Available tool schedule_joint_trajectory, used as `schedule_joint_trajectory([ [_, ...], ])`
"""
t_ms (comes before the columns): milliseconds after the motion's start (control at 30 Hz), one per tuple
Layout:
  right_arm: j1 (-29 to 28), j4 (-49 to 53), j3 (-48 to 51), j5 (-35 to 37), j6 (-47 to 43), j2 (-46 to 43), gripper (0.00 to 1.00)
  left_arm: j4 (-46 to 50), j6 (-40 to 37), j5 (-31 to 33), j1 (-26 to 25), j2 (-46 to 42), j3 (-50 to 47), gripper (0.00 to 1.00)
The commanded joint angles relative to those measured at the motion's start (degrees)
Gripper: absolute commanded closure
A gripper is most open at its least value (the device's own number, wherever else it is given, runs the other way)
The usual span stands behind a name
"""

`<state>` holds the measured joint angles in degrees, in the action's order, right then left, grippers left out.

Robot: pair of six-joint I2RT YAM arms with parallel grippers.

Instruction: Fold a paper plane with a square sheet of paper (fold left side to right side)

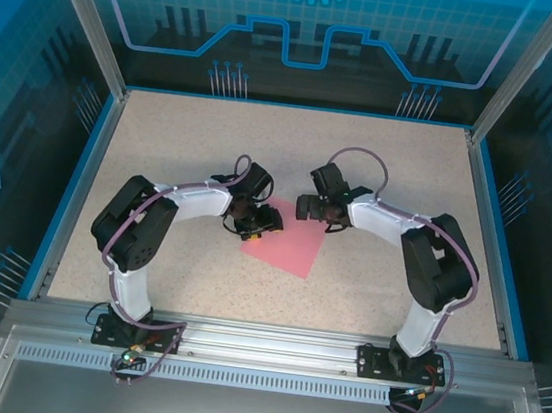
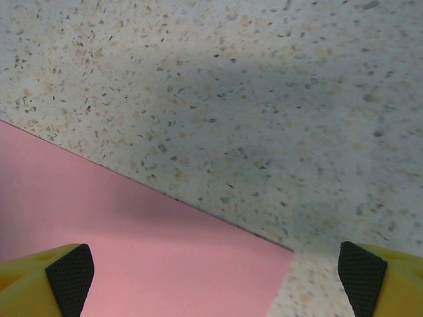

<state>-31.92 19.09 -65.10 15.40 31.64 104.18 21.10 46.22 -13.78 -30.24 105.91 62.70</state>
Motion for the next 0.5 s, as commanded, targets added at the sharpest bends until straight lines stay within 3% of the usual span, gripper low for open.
schedule_joint_trajectory([
  [0, -2.3, 2.3, -1.5, 0.9, 1.9, 2.4, 0.01, 2.7, 0.0, 0.0, -0.3, 0.9, -3.0, 0.44],
  [333, -8.1, 0.7, 2.0, -4.8, 4.4, 3.7, 0.01, 2.5, -0.2, 0.4, -0.3, 1.1, -3.1, 0.54],
  [467, -9.7, -0.2, 3.9, -7.4, 4.2, 2.7, 0.09, 2.0, -0.2, 0.3, -0.3, 0.2, -3.2, 0.56],
])
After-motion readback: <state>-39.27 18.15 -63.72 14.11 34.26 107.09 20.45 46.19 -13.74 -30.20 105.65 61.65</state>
